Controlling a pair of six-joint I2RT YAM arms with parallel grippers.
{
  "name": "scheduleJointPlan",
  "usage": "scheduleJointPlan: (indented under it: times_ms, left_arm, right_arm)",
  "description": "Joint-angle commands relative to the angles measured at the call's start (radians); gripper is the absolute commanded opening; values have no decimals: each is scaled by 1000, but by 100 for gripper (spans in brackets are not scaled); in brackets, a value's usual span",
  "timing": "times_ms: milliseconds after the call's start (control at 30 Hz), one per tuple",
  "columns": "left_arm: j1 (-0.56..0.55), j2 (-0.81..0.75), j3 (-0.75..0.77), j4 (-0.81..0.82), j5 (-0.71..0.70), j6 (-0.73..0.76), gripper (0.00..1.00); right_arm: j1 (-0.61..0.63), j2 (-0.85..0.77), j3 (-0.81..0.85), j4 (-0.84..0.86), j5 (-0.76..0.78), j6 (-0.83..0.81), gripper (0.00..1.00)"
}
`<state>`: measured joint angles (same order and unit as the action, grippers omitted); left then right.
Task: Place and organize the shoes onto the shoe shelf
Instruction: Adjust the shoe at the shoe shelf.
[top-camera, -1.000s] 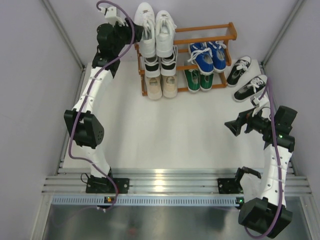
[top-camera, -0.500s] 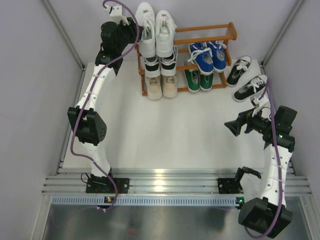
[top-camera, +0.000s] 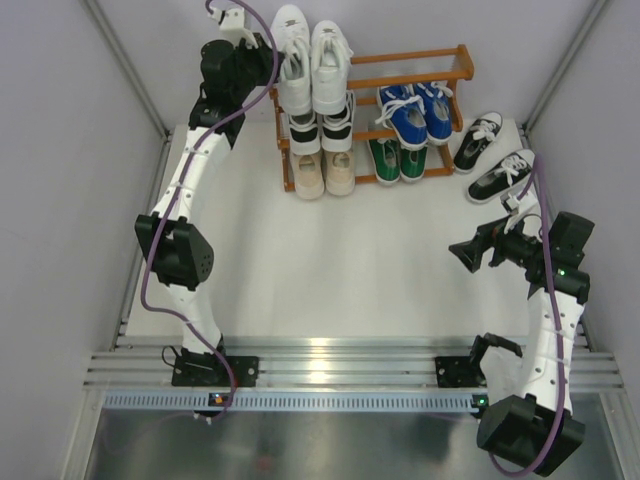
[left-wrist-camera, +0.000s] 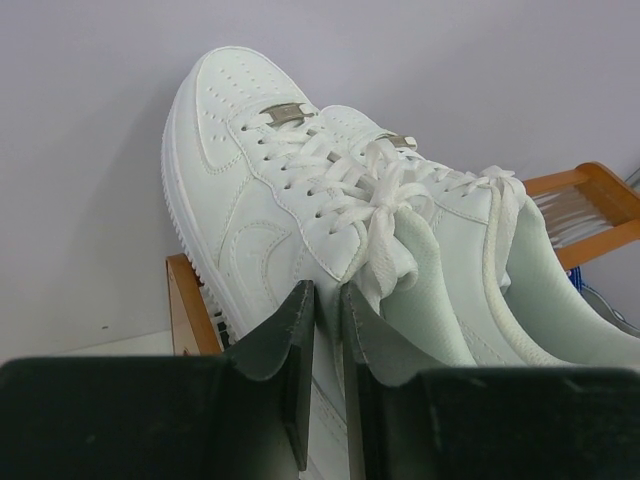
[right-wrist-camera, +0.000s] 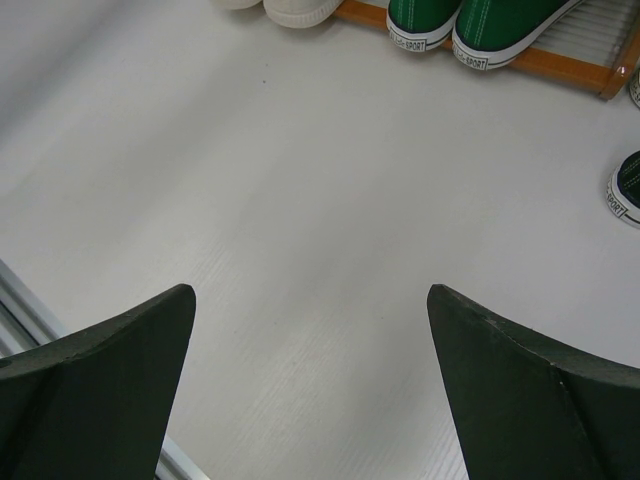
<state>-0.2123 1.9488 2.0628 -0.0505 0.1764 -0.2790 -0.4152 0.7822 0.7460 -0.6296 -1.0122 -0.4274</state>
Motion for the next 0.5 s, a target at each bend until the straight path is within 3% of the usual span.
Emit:
scheduleJointPlan:
  times_ms: [0,467]
  left_arm:
    - [-6,-5,59,64,32,-22,11]
    - [-6,-30,60,70,29,-43,9]
  right_arm:
    - [-14,2,3,10,-29,-30,99]
    - [-14,0,3,8,-29,-30,100]
